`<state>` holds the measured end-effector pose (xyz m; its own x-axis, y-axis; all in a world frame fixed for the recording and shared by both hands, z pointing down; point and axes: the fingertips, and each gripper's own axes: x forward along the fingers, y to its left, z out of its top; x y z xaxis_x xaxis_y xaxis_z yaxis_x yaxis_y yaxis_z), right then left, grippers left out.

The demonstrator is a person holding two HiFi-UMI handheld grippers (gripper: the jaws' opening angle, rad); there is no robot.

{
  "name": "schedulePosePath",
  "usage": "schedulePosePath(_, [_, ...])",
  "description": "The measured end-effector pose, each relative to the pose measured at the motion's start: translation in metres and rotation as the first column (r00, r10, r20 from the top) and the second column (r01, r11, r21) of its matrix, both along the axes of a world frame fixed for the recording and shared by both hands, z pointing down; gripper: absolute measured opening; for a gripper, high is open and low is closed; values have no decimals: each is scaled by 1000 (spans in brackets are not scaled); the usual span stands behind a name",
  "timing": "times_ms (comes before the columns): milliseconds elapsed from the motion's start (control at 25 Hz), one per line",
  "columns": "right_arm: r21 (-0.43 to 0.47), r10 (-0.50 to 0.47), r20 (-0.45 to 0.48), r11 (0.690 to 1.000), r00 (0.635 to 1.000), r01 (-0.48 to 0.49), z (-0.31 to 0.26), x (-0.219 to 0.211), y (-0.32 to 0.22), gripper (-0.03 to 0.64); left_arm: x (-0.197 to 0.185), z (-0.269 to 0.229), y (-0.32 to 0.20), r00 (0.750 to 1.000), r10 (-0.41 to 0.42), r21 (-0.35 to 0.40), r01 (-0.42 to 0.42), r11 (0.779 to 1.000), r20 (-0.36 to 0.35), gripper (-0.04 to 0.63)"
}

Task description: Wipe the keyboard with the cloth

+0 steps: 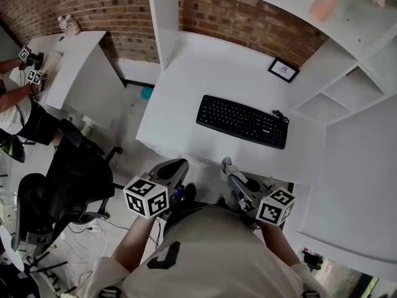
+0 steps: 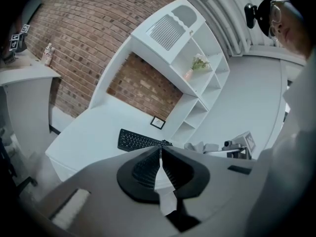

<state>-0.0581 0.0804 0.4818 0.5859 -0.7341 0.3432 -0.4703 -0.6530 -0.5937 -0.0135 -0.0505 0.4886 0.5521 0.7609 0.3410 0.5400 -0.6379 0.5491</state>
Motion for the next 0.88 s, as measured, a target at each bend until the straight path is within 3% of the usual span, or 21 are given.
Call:
schedulePosePath(280, [63, -9, -2, 998, 1000, 9, 4, 44, 14, 15, 19, -6, 10, 997, -74, 24, 74, 997, -16, 15])
schedulePosePath(640, [105, -160, -51, 981, 986, 164, -1, 99, 54, 15, 50, -13, 68, 983, -183, 80, 184, 980, -12, 15])
schedulePosePath(880, [164, -220, 16, 963, 975, 214, 17, 111, 77, 15, 54, -24, 94, 976, -213, 144, 216, 966, -34, 11])
